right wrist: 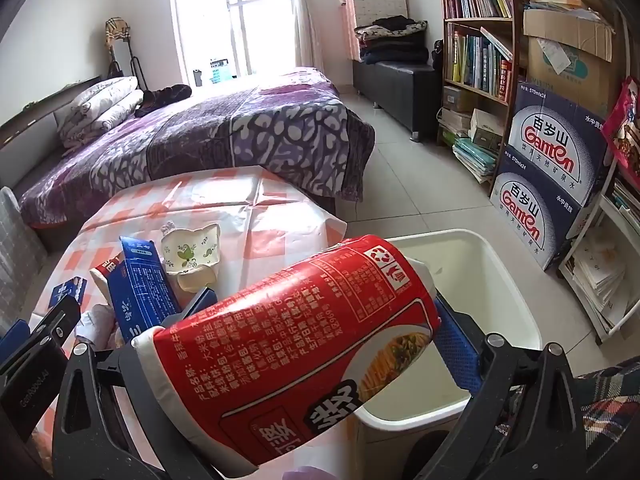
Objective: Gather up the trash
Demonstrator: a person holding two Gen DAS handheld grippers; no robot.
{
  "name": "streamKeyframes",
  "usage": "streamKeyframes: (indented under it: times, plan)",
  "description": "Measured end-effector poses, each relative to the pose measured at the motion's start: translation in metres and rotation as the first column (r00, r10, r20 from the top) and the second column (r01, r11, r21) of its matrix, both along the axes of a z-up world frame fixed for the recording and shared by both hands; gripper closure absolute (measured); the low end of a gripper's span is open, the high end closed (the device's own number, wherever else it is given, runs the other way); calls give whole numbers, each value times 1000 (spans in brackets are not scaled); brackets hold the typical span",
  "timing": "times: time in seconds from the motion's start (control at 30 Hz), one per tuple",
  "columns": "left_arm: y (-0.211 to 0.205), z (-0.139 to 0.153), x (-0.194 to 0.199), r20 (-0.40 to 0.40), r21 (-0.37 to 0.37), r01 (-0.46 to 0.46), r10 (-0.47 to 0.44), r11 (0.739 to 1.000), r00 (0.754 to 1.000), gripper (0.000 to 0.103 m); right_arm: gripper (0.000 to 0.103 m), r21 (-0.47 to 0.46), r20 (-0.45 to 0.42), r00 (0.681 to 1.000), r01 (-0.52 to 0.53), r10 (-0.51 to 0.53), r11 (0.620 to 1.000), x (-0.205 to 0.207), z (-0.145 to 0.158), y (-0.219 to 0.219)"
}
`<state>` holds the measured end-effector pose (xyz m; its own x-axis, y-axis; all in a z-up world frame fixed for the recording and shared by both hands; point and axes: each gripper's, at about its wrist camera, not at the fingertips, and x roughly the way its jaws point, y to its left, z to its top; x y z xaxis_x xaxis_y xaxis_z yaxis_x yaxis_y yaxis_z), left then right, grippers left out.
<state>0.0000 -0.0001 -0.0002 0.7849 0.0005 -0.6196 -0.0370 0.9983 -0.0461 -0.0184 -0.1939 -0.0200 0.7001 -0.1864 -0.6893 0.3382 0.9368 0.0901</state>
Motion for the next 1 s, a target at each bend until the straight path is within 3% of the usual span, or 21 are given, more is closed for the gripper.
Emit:
streamKeyframes:
  times: [1.0]
  plan:
    - [5, -11, 1, -1, -7, -2, 2, 1000, 1000, 8, 7, 11, 5, 1000, 3, -3, 1000, 3, -12, 1]
